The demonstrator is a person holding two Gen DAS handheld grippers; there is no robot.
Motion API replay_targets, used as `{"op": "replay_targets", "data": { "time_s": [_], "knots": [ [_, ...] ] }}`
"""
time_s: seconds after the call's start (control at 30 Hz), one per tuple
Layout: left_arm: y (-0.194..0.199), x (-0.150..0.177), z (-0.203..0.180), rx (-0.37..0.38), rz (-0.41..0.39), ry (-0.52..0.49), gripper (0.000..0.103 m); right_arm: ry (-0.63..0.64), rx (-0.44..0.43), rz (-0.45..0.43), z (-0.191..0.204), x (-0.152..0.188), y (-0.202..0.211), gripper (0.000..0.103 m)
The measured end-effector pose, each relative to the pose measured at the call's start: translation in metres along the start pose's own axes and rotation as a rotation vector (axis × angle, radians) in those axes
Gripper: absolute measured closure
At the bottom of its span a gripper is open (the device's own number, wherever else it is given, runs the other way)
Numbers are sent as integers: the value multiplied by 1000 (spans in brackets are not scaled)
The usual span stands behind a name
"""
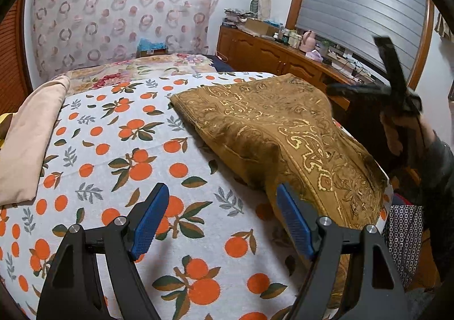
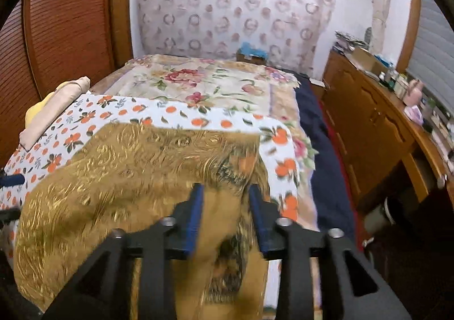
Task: Fold small clothes
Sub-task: 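Grasp the garment edge with the right gripper and fold it over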
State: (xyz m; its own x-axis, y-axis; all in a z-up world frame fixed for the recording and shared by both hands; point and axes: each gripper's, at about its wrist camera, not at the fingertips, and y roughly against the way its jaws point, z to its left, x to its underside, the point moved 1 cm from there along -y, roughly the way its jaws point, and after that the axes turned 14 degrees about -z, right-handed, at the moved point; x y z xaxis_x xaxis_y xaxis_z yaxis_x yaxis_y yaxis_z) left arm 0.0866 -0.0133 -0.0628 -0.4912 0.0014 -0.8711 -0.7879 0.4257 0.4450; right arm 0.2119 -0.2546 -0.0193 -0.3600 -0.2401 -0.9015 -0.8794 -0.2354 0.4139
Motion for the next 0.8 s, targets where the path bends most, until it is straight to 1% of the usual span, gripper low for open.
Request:
{"op": "replay_targets", "data": {
  "time_s": [0.07,0.2,0.3,0.37,0.5,0.63,0.77,0.8],
  "knots": [
    [1,0,-2,1,0,-1,24,-27,-17,2,2,18,13,60],
    [4,2,-8,9,-2,-8,24,-56,-50,14,10,58,48,60],
    [5,1,-13,11,-9,-11,24,-71,-77,10,17,76,72,60],
    [6,0,-15,12,-14,-14,24,-65,-91,7,17,81,87,60],
    [7,-2,-18,13,-21,-19,24,-58,-111,18,20,85,98,60],
    [10,0,-18,15,-22,-21,24,-40,-54,64,16,90,93,60],
    [12,1,-18,20,-22,-10,24,-54,-68,77,19,91,94,60],
    [12,1,-19,23,-23,-8,24,-50,-79,78,21,91,94,63]
  ]
}}
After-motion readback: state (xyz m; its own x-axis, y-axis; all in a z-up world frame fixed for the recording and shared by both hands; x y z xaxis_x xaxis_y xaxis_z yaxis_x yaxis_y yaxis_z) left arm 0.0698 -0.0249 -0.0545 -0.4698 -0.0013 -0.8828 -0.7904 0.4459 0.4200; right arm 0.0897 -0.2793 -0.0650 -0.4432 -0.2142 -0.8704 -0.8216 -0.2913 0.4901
